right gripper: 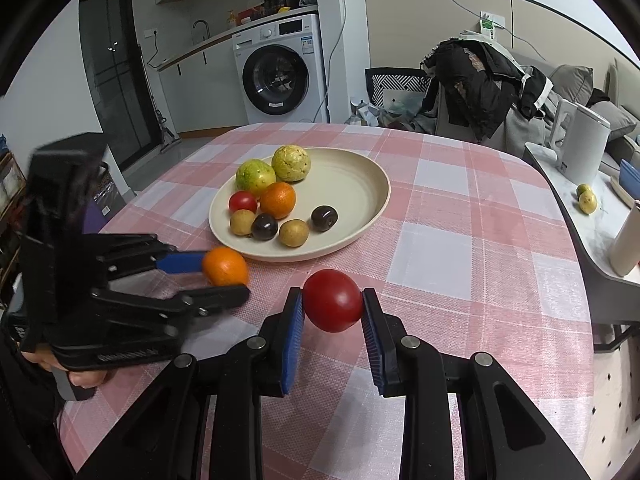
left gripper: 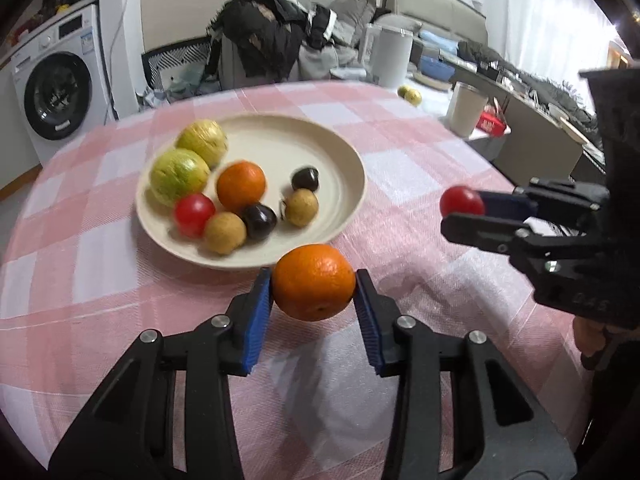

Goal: Organize fruits
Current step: 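Carry the orange and tomato onto the cream plate and open both tools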

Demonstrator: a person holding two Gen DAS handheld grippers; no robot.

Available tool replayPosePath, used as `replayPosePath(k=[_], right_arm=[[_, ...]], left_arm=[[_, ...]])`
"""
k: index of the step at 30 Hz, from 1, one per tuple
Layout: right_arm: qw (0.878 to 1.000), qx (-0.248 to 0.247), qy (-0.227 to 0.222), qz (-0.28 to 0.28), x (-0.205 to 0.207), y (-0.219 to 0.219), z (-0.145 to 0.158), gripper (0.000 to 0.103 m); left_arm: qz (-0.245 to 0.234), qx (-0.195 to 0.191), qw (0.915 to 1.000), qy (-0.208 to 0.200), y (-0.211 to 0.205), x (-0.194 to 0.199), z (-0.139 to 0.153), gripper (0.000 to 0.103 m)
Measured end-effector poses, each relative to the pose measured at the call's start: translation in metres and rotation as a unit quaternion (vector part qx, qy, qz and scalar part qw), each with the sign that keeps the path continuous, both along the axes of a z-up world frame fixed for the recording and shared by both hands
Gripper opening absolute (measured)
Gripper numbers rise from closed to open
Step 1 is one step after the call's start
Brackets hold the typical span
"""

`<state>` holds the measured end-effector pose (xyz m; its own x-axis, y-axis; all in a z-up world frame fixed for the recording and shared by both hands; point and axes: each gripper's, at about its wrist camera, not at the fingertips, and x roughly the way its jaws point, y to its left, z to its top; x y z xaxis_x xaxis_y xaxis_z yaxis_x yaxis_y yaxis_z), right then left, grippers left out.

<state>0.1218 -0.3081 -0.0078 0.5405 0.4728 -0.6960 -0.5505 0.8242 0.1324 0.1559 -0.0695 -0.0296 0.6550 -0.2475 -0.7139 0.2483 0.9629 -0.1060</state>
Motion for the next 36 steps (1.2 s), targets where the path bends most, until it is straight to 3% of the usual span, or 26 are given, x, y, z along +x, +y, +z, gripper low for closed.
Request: replayPosePath(k=[16,27,36], right_arm=[[0.998,0.055,-0.001,-0.027,0.028,0.017,0.007,0.029],[0.996,0.062,0.025,-0.053,0.080,0.040,0.000,0.029],[0.995,0.072,0.034,-0.060,0.104,0.046,-0.008,0.029]], left_arm=[[0.074,-0.003,0.9966,-0.036,0.073,0.010,0.023,0.037],[0.101,0.016,0.9941,-0.036,0.092,0.042,0.012,0.037],[0.110,0.009,0.9935,-0.027,0.099,0.062,0.000,0.037]])
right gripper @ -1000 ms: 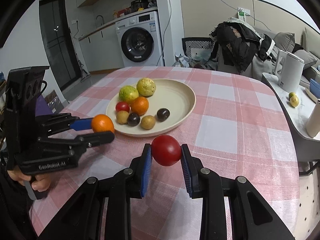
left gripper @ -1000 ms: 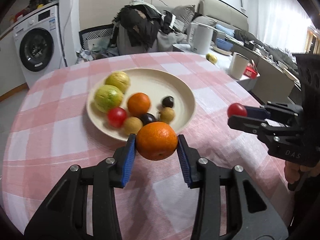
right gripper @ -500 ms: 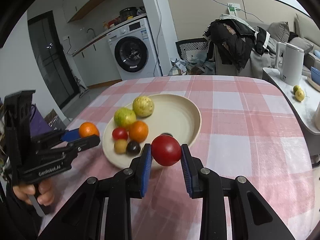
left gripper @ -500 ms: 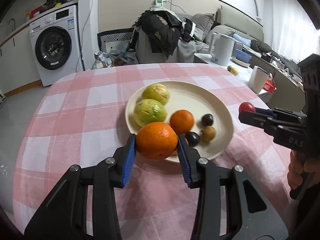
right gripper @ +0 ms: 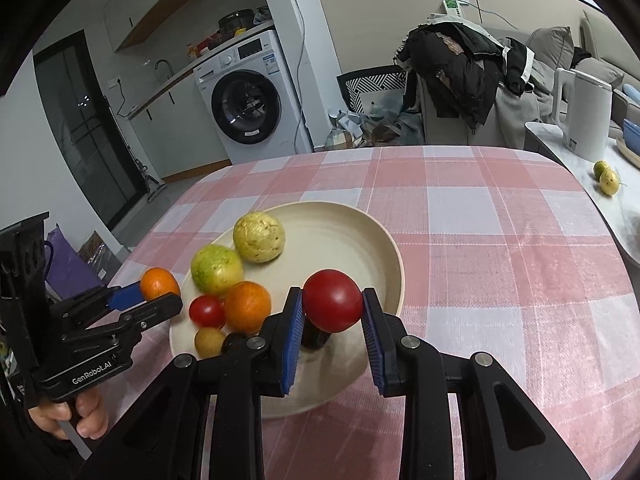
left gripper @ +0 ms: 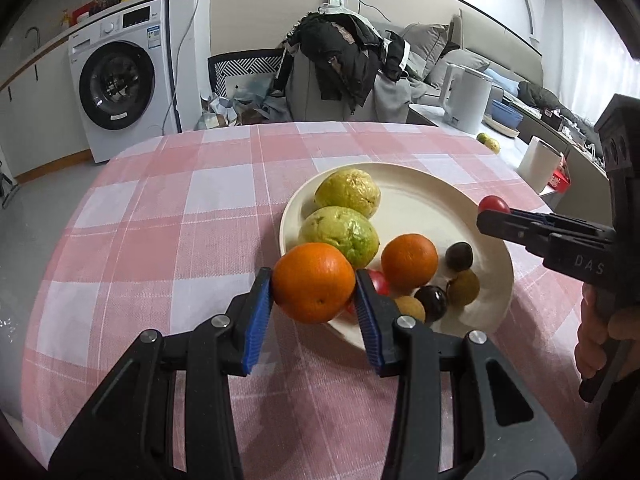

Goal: Organize fruits
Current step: 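Carry the orange and tomato onto the cream plate and open both tools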

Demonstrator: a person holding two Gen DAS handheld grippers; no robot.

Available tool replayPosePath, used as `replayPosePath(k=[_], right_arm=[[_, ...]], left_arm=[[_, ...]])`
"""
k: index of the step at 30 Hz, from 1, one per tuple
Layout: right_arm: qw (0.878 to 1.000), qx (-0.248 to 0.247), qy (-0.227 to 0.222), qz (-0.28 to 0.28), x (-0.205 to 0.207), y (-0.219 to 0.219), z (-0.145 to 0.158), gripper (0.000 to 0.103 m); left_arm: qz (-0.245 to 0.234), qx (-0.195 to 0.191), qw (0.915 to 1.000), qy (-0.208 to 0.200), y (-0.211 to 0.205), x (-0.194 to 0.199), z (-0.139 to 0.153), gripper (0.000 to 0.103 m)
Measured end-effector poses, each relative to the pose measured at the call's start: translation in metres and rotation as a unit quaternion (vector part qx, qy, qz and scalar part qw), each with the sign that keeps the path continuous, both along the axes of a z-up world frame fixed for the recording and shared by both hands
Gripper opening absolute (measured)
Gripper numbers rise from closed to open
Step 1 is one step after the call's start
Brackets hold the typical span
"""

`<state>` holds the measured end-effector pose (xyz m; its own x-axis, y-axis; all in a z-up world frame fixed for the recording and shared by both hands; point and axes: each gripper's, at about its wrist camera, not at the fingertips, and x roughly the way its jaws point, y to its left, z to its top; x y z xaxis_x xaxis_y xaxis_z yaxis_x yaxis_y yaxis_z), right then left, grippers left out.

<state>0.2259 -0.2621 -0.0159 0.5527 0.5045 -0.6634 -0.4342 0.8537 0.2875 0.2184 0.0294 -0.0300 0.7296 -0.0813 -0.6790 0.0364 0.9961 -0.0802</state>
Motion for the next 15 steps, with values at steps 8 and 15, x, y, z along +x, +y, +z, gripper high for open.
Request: replayPosePath(k=[8,15], right_arm=[[1.000,0.002,0.017,-0.004,0.016,0.006,-0.009,0.029],[1.000,0.008,0.027,-0.007,0.022,0.007,-0.012,0.030]], left_arm=[[-0.008,0.004,1.0000,-0.001,-0.008,0.014,-0.002,0.037],[-0.014,0.000,0.9999,-0.004,-0.013,0.013,-0.002,0.037]])
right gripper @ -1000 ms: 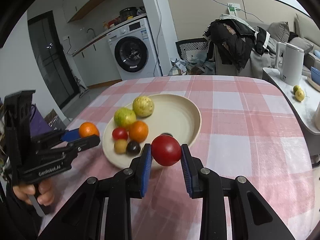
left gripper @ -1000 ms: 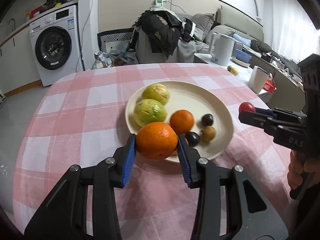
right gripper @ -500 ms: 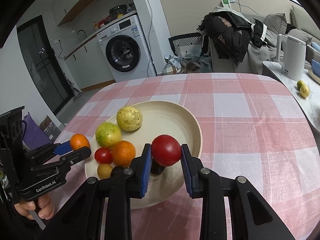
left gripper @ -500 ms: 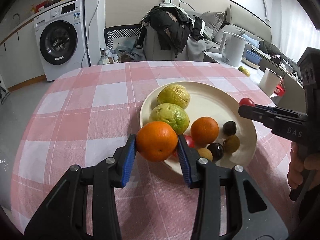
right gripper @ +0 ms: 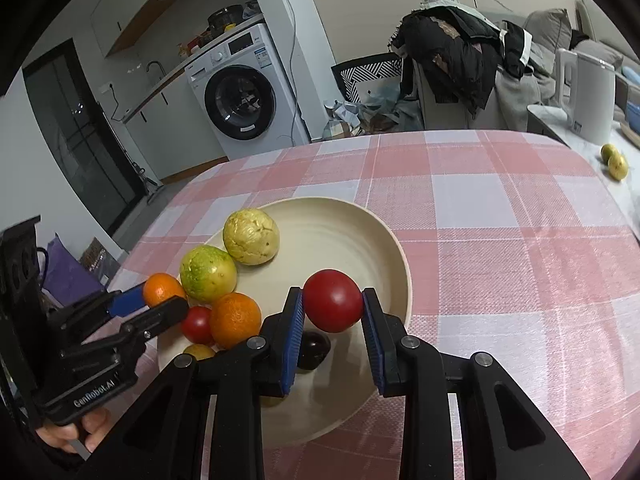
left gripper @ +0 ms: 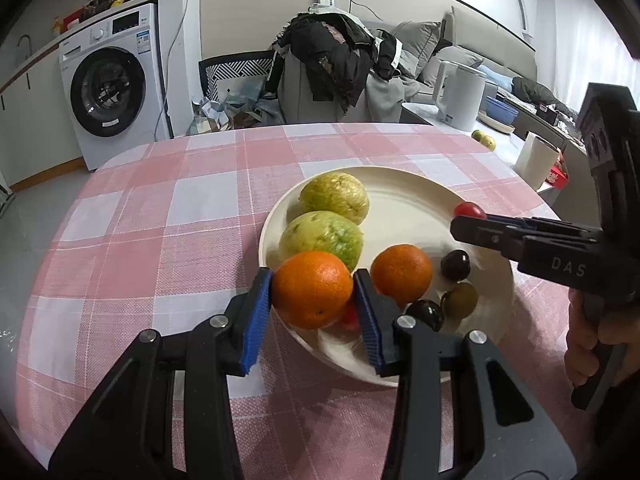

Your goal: Organize fruits

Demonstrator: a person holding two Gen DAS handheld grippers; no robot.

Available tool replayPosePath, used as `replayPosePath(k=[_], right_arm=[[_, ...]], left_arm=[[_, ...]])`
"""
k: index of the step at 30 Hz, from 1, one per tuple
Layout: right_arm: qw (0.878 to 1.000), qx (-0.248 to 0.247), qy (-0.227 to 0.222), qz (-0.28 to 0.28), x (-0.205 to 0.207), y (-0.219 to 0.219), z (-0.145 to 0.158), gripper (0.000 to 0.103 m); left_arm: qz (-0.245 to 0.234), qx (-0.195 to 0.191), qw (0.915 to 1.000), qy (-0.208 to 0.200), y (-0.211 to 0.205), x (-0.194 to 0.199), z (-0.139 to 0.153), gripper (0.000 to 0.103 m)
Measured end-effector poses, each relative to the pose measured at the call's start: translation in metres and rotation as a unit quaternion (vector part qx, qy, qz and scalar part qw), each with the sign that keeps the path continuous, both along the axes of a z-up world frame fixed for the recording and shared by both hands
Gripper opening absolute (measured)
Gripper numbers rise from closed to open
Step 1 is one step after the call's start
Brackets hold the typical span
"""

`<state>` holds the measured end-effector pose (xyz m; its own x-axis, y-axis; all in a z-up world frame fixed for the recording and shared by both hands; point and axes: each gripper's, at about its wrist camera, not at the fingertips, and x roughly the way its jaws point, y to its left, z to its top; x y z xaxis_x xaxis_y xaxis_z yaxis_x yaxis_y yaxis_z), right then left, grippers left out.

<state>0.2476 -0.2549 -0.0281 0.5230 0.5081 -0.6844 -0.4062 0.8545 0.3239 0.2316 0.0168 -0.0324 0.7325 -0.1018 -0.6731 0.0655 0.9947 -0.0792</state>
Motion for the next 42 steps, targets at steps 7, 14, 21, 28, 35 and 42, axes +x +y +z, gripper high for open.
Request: replayPosePath(k=[7,14,21,28,35,42], right_arm=[[0.999,0.025,-0.020,-0.012,-0.012,-0.014,0.014,0.052],[0.998,0.000,-0.070,-0.010,-0.049,-0.025,0.030,0.094],[0.994,0.015,-0.113,0.003,-0.092,-0.038,0.036,0.103],[0.988,0.014,-0.150,0.017,-0.125,-0.041,0.035,0.103],[0.985,0.012,-0.173,0.017,-0.135,-0.037,0.032,0.103],[0.983,0.017,-0.182,0.014,-0.137,-0.040,0.034,0.103]], left_arm=[[0.011,-0.022,0.9997,-0.007,-0.001,-0.020,0.008,0.067],[0.005,0.003,0.9982,-0.060,-0.011,-0.069,0.030,0.092],[0.011,-0.001,0.9946,-0.103,-0.010,-0.118,0.045,0.102],[0.019,-0.003,0.9932,-0.115,-0.011,-0.148,0.040,0.102],[0.021,0.002,0.9911,-0.131,-0.013,-0.153,0.037,0.102],[0.025,0.006,0.9909,-0.132,-0.013,-0.152,0.035,0.102]])
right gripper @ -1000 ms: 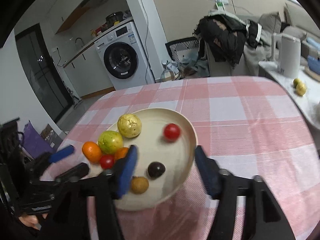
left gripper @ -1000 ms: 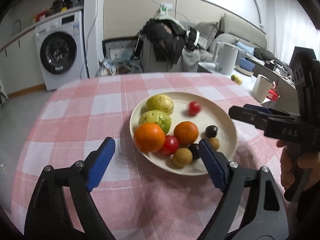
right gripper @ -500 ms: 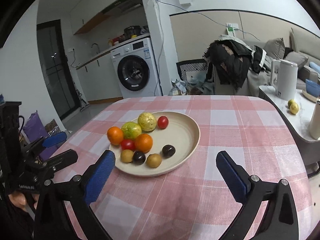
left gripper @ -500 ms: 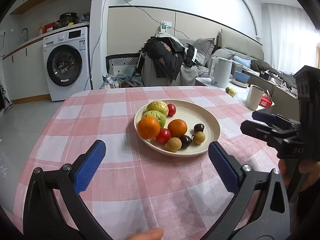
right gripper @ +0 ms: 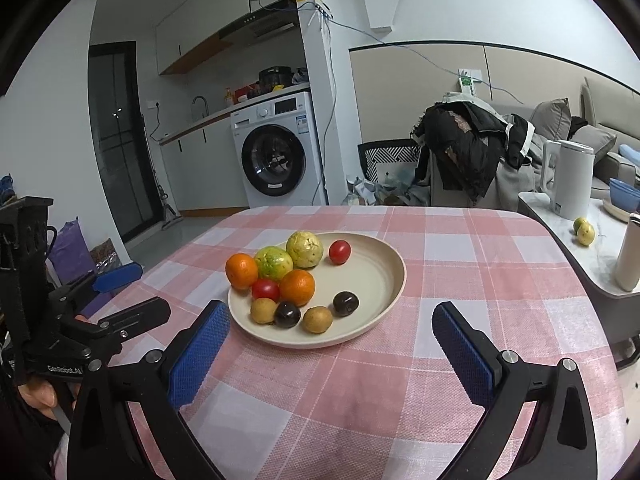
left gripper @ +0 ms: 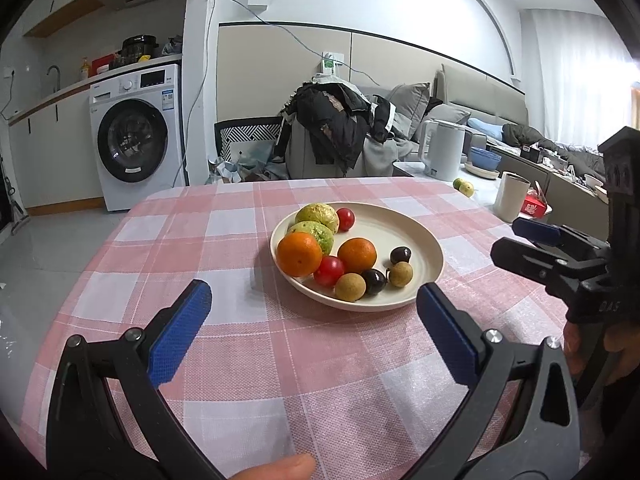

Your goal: Organize fruits

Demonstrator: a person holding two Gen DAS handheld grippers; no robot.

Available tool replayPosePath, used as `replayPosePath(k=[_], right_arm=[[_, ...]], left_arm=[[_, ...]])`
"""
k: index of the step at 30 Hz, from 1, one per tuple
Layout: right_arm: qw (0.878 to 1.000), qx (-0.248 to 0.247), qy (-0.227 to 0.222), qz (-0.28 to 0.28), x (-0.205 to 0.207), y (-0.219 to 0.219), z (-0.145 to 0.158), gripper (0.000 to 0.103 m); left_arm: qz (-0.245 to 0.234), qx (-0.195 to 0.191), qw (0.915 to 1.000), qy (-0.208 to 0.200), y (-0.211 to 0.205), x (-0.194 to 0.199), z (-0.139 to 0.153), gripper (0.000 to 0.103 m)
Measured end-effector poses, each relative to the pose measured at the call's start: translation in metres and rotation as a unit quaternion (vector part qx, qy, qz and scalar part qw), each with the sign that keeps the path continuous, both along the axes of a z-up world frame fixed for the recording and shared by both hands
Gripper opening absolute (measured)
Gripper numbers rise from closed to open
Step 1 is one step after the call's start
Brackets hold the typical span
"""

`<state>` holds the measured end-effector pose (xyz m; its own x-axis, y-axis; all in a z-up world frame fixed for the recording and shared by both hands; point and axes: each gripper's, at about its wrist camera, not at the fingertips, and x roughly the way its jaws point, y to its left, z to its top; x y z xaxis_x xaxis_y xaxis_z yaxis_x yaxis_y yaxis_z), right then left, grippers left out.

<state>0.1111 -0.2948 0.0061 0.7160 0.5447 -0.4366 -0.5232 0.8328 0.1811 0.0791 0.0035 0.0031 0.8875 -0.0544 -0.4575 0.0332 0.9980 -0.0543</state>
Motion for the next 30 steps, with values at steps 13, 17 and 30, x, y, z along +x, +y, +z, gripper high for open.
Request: replayPosePath(k=[13,17,30], right_arm=[[1.000,-0.009,-0.013,0.004,-0.0058,0.0031,0.0016,0.103],[1.000,-0.009,-0.014,0.005,-0.0064,0.0028,0.0017,0.103],[1.000,-0.009,-0.014,0.005,-0.0065,0.0027,0.0016,0.103]], left_arm=[[-0.003,0.003,1.0000,0.004,-0.0032,0.0053,-0.0001,0.102],[-0.004,0.001,1.0000,0.007,-0.0019,0.0097,-0.0022,0.102],[-0.004,0.001,1.0000,0.006,-0.0014,0.0097,-0.0023,0.102]])
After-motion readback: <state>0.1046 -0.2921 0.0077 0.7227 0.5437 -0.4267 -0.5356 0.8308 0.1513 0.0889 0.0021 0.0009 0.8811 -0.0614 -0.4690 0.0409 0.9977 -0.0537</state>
